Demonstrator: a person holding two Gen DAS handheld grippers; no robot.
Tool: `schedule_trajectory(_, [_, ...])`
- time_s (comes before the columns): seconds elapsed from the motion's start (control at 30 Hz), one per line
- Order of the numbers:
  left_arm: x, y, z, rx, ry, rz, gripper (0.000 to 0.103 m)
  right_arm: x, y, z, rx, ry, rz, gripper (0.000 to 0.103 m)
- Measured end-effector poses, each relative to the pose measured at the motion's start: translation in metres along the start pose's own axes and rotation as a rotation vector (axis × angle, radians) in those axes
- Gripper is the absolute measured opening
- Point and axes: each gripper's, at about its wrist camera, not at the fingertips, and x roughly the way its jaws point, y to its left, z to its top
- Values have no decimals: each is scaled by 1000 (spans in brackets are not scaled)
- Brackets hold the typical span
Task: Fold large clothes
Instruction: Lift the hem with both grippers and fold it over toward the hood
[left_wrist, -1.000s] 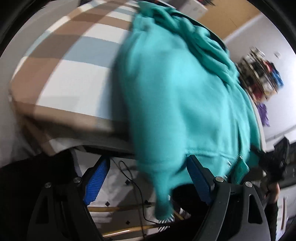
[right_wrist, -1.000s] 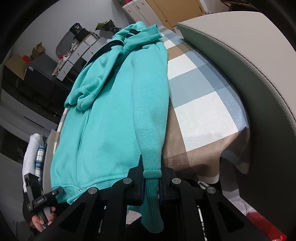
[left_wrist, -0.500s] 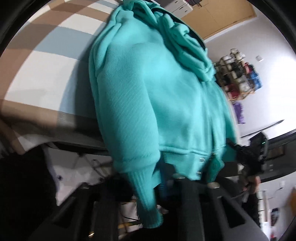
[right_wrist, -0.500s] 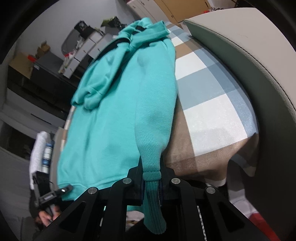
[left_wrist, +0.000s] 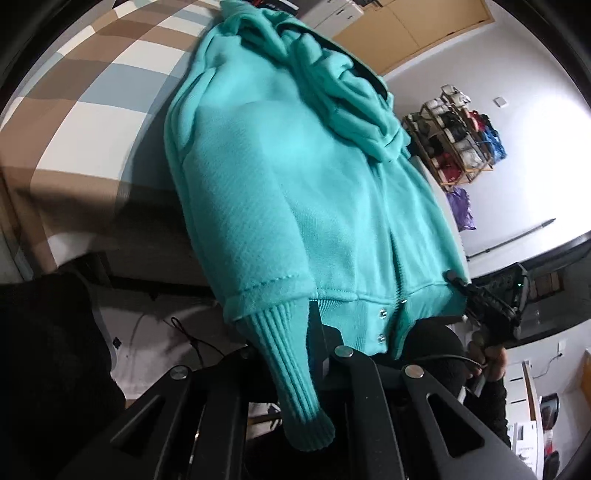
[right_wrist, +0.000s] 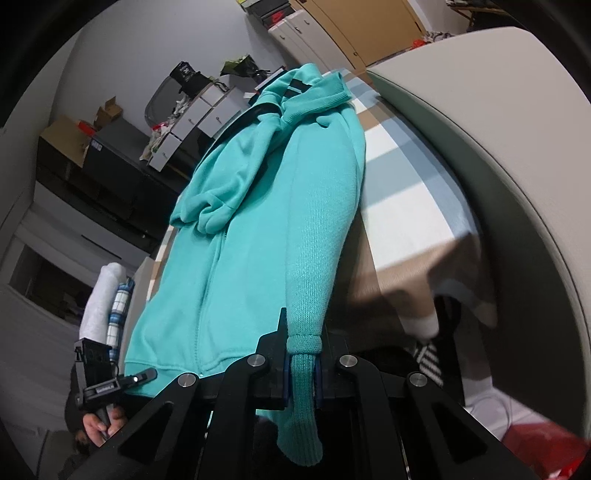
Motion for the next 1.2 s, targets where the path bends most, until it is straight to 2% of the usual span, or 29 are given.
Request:
schedule_trajectory(0.1, [4, 2, 8, -25, 9, -13, 6, 1, 2, -1, -15, 1, -15, 9])
schedule_trajectory(0.13, [11, 5, 14, -33, 37, -2, 11, 4, 2, -1, -12, 9, -13, 10])
schedule_trajectory(0.2, [25, 13, 19, -80, 96, 34, 13, 14, 0, 2, 17, 41, -27, 15])
schedule_trajectory(0.27, [36, 15, 21, -95, 127, 51, 19, 23, -3, 3, 30, 66, -21, 20])
schedule_trajectory(0.3, [42, 17, 22, -99, 131, 55, 26, 28, -5, 4, 36, 84, -22, 27])
schedule_trajectory(0.33, [47, 19, 21, -109, 136, 52, 34, 32, -8, 4, 40, 96, -17, 29])
schedule_trajectory(0.43, [54, 22, 21, -110, 123, 50, 38, 40, -18, 1, 80, 123, -6, 31])
schedule_trajectory(0.5, [52, 24, 18, -93, 112, 44, 37, 40, -22, -2, 97, 122, 12, 27])
schedule_trajectory(0.6, [44, 21, 11, -46, 101, 60, 4, 29, -21, -6, 80, 78, 39, 13])
schedule_trajectory(0.67, [39, 22, 9, -37, 101, 44, 4, 22, -21, -7, 87, 49, 69, 10])
schedule_trajectory(0.87, [27, 12, 3, -17, 76, 42, 3, 4, -11, -10, 93, -17, 105, 8])
schedule_trajectory(1.0, [16, 13, 3, -32, 77, 14, 2, -8, -5, -16, 89, -32, 135, 8])
schedule_trajectory(1.2, [-8, -15, 17, 39, 64, -1, 2, -32, 17, -4, 84, -51, 154, 8])
